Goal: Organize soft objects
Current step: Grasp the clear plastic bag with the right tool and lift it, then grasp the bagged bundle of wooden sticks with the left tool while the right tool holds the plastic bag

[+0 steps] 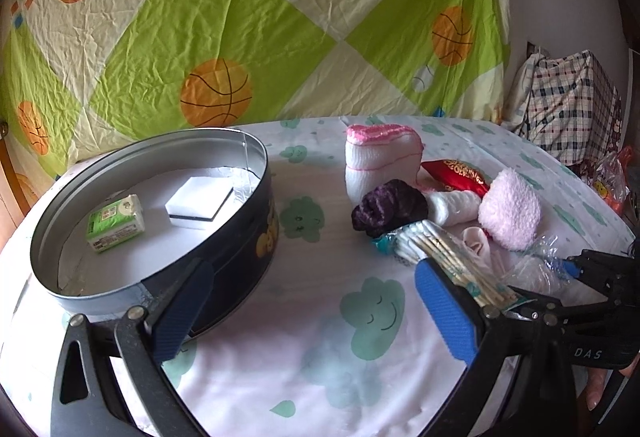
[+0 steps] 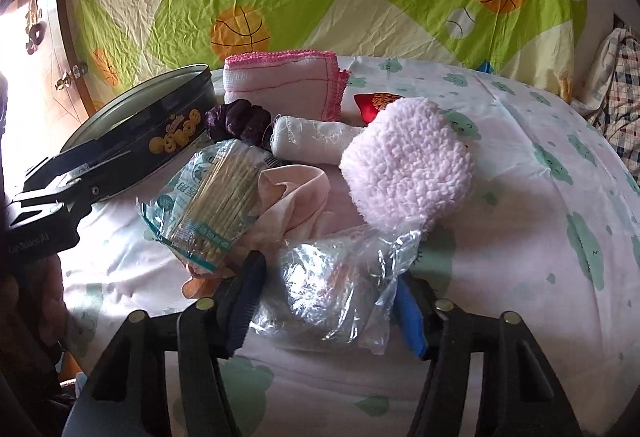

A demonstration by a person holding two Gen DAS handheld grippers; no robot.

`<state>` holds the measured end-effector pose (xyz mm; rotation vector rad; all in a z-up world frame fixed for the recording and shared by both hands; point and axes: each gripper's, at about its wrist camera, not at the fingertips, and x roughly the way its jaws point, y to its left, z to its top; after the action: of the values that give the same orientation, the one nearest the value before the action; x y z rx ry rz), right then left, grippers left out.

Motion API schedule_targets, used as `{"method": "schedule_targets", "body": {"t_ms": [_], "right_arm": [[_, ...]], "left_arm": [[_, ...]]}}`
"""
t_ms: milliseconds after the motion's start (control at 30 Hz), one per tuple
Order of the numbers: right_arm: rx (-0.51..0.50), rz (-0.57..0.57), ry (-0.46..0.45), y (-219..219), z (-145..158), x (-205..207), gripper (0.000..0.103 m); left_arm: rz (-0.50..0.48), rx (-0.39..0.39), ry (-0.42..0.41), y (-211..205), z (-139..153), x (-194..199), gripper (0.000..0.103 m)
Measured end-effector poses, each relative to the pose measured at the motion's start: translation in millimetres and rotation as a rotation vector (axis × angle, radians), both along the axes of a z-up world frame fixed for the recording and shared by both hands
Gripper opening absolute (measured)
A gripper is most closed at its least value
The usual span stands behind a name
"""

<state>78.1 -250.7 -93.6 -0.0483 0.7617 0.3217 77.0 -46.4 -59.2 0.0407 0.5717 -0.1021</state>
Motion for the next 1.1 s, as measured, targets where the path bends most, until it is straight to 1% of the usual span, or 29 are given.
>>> {"method": "schedule_targets", "body": {"t_ms": [100,133,167,200,233,267,467,600,700,767,867,900,1033,1100], "right_arm": [[-0.014,0.014,-0.018,3,0,-3,0.043],[-0.014,0.019,-0.032,4,1,-5,0.034],[-0.013,0.018,-0.048,4,2,-7,0.028],[-0.01,0.013,-0.062,3,3,-8,0.025],[-0.006,0.008,-0.073,3,4,-10,0.019],[0.003,0.001,-0.087,1,5,-11,0.017],[0.037,-0.04,-0.142,-5,13,-16,0.017],[0.012,-0.076,-0.217,-4,28,-17,0.017],[0.012,-0.097,-0.228,-4,34,-9,0.017],[-0.002,-0.119,-0.232,-3,32,-5,0.017],[0.007,-0.147,-0.24,-7,31,-4,0.017],[0.012,-0.154,-0.25,-9,31,-5,0.017],[0.039,-0.161,-0.236,-14,30,-3,0.017],[0.046,-0.164,-0.24,-15,30,-3,0.017]], "left_arm": [[-0.002,-0.003,-0.005,0,0,-1,0.102],[-0.005,-0.005,-0.006,1,0,-1,0.102],[-0.007,-0.007,-0.006,1,0,-1,0.102],[-0.004,-0.008,-0.007,1,0,-2,0.102],[-0.001,-0.01,-0.008,2,0,-2,0.102],[-0.004,-0.01,-0.005,1,0,-1,0.102],[-0.014,-0.003,-0.008,-4,2,-1,0.102],[-0.025,-0.039,0.008,-9,3,4,0.102],[-0.05,-0.031,0.025,-22,2,10,0.102],[-0.067,-0.038,0.044,-31,1,15,0.102],[-0.095,-0.041,0.073,-42,-1,23,0.102],[-0.103,-0.045,0.081,-44,-2,25,0.101],[-0.139,-0.043,0.129,-55,-6,33,0.095],[-0.157,-0.051,0.156,-59,-8,38,0.09]]}}
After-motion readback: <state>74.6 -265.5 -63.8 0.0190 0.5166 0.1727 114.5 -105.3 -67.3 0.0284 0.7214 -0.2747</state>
